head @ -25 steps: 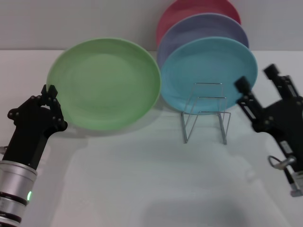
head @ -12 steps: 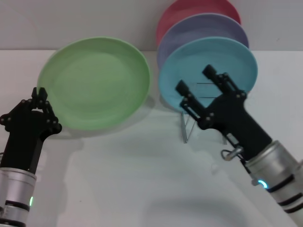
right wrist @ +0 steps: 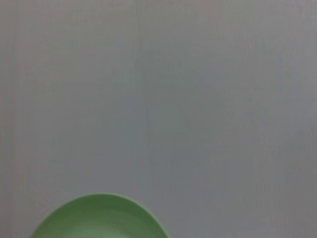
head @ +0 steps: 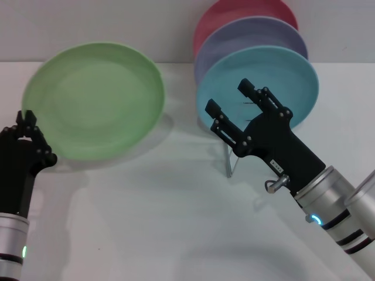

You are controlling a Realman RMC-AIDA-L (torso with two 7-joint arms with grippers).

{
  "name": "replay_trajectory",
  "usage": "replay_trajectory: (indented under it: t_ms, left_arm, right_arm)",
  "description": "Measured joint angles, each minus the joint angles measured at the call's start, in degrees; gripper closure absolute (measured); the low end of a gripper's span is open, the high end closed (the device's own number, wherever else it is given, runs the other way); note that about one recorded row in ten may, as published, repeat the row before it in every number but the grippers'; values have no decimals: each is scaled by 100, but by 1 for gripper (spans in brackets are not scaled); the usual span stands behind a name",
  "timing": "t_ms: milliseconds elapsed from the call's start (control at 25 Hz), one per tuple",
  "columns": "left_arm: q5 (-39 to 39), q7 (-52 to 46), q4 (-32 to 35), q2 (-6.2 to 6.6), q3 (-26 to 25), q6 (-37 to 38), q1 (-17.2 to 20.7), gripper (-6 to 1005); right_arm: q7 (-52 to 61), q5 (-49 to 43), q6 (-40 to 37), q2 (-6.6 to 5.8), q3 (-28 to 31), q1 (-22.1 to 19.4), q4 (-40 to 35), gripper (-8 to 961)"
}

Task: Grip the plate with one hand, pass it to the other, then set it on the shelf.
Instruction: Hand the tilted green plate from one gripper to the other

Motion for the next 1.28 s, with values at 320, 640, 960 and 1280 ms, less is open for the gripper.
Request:
replay_trajectory:
  t_ms: [320, 640, 960, 1280]
  left_arm:
    - [-159, 39, 21, 7, -15, 80, 53, 966]
    - [-225, 43, -9, 11, -7, 173, 186, 966]
    - [-344, 45, -39, -7, 139, 286, 280, 966]
    - [-457, 47, 49, -21, 469, 401, 222, 965]
  right_arm:
    - [13, 0, 23, 35, 43, 91, -115, 198]
    - [35, 23, 302, 107, 73, 201, -161, 198]
    - [21, 5, 420, 115, 116, 241, -135, 198]
    - [19, 0, 1034, 141, 120, 485, -107, 199]
